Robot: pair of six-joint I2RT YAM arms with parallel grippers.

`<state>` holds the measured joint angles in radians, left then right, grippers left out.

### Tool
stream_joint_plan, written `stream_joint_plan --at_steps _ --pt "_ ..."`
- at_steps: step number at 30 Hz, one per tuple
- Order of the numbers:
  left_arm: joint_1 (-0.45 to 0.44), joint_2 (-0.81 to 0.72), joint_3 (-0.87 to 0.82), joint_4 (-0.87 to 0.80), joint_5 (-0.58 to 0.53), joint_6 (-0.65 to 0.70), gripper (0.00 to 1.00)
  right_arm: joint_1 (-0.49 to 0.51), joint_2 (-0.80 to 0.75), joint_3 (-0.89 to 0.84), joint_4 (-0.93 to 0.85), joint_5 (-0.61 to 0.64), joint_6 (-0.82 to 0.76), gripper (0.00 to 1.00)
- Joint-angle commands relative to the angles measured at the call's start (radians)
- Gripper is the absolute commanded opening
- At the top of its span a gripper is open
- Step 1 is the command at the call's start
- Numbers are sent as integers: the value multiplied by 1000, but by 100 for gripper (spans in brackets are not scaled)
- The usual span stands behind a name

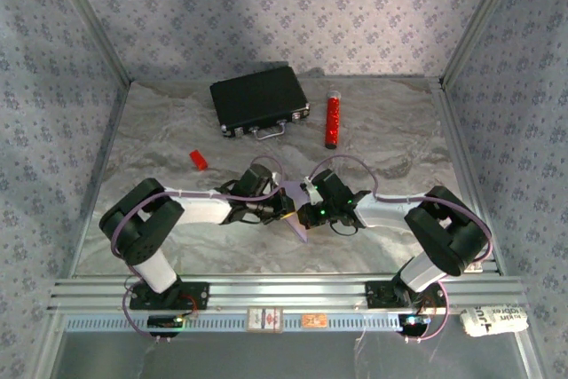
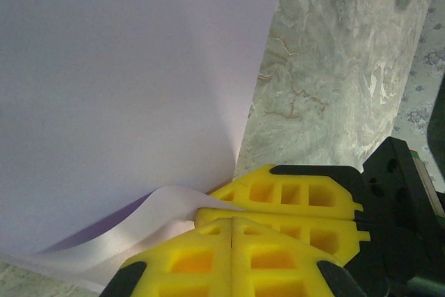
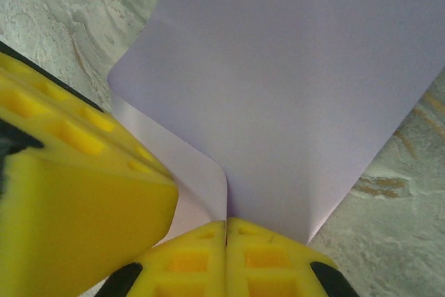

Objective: Fold a paper plane with a square sheet of paper (pick it up from the middle)
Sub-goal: Third fold the triangle at the center of the table.

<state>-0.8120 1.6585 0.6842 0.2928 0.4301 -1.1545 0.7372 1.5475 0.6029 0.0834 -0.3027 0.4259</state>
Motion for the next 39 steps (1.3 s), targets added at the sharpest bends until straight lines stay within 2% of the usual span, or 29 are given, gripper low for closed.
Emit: stream_joint_plan --at_steps 1,11,39 --pt "-13 14 -16 32 6 -12 0 0 16 -4 -71 35 -9 6" --pt "-12 -6 -15 -59 -30 26 0 1 18 -9 -68 37 -8 6" --pt "-12 76 -40 -77 -52 61 0 -4 13 -7 -65 27 -3 7"
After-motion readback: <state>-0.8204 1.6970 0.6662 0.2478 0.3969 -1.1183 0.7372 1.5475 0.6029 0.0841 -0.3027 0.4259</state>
